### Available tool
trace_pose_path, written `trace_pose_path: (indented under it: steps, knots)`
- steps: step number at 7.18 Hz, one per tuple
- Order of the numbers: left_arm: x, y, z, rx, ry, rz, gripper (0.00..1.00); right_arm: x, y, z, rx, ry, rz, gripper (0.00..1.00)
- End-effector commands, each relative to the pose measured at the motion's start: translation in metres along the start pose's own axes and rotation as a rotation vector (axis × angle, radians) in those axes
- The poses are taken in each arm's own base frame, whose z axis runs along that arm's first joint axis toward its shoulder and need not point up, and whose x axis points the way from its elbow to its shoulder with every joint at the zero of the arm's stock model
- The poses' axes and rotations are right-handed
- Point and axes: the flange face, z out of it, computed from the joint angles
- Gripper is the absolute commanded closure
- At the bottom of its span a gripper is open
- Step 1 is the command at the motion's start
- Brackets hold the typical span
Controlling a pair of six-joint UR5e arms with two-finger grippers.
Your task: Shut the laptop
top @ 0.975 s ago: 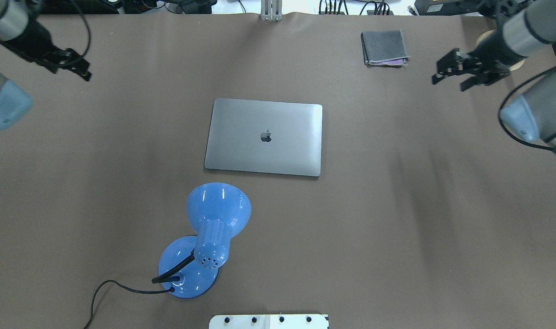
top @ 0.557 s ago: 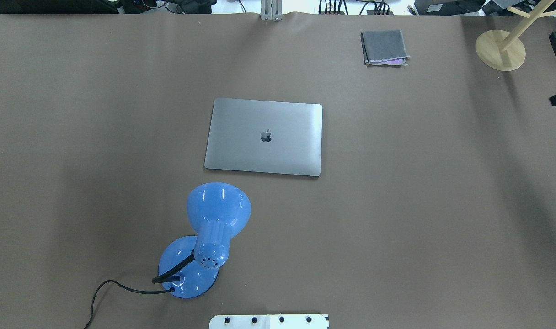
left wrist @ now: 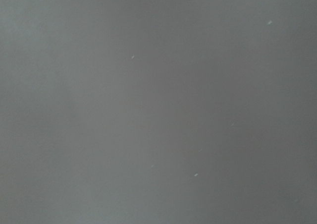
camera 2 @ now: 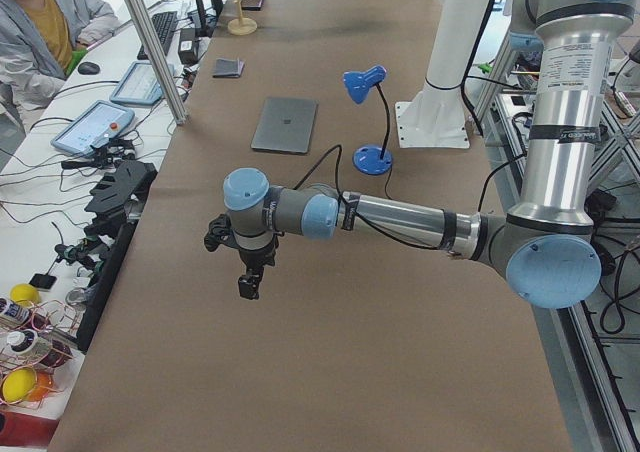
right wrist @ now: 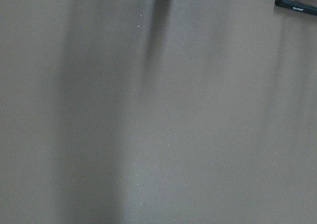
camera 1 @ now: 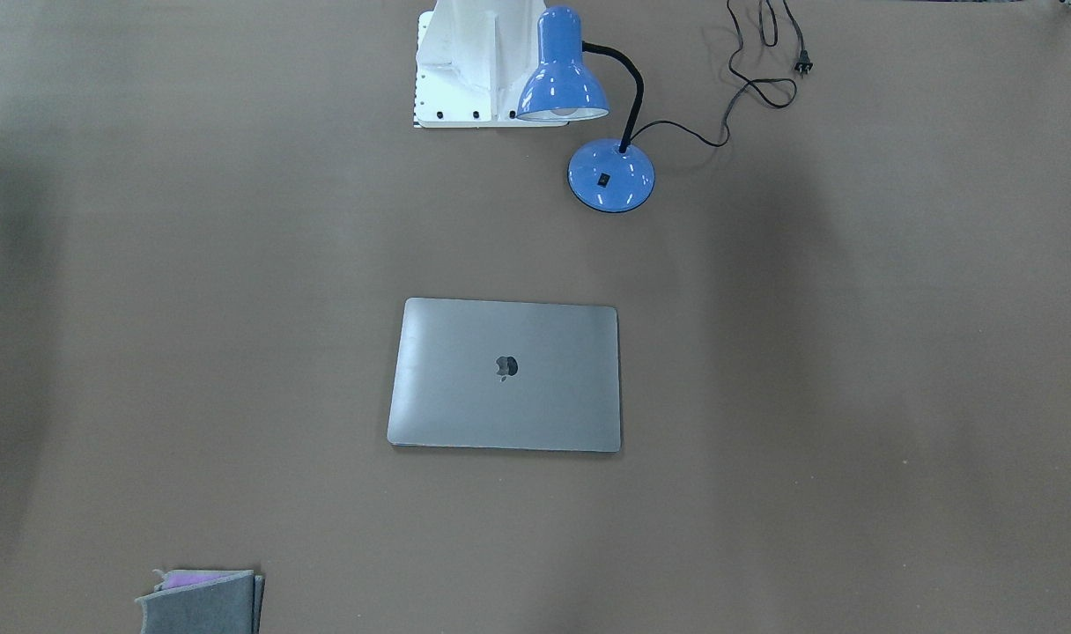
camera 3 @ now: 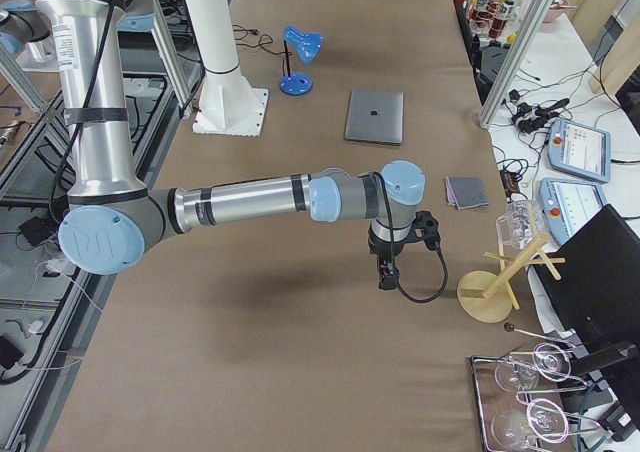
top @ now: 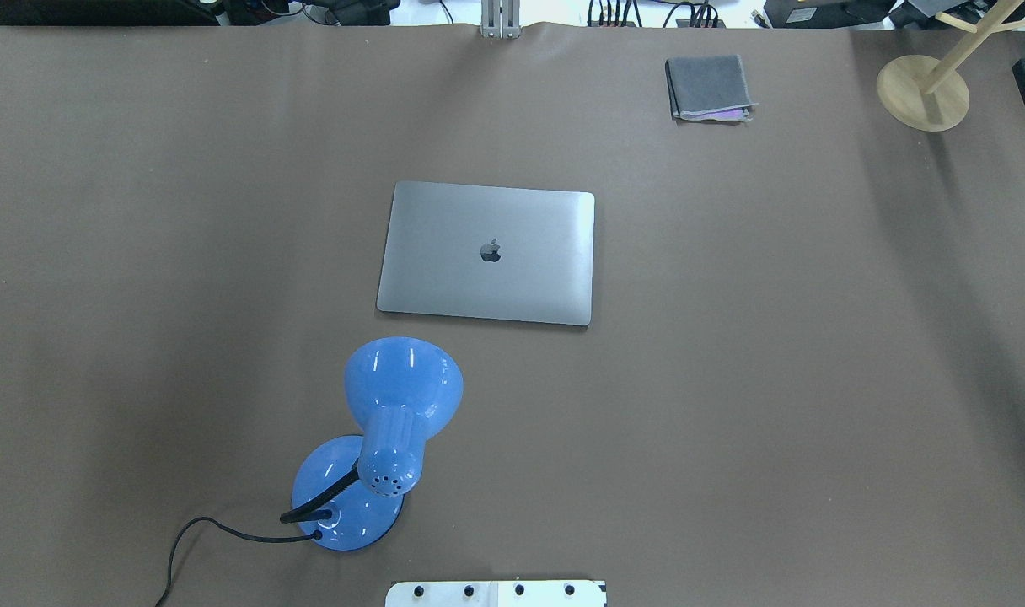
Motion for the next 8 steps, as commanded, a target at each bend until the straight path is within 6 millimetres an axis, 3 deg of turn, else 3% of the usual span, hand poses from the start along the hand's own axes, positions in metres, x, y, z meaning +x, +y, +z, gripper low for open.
trace_pose_path:
  steps: [1, 3, 6, 7, 8]
  knots:
    - [0.005, -0.002, -0.006, 0.016, 0.007, -0.039, 0.02, -0.004, 0.001, -0.005, 0.011, -0.003, -0.013, 0.00]
    - [0.023, -0.003, -0.019, 0.042, 0.082, -0.018, 0.02, -0.006, 0.004, -0.008, 0.018, 0.006, -0.020, 0.00]
    - [0.017, 0.011, -0.014, 0.030, 0.079, -0.034, 0.02, -0.003, 0.007, -0.006, 0.013, 0.014, -0.014, 0.00]
    - [0.013, 0.016, -0.033, 0.061, 0.071, -0.047, 0.02, -0.004, 0.009, -0.006, 0.014, 0.011, -0.011, 0.00]
    - [0.001, 0.028, -0.021, 0.036, 0.050, -0.069, 0.02, -0.005, 0.009, -0.006, 0.015, 0.011, -0.016, 0.00]
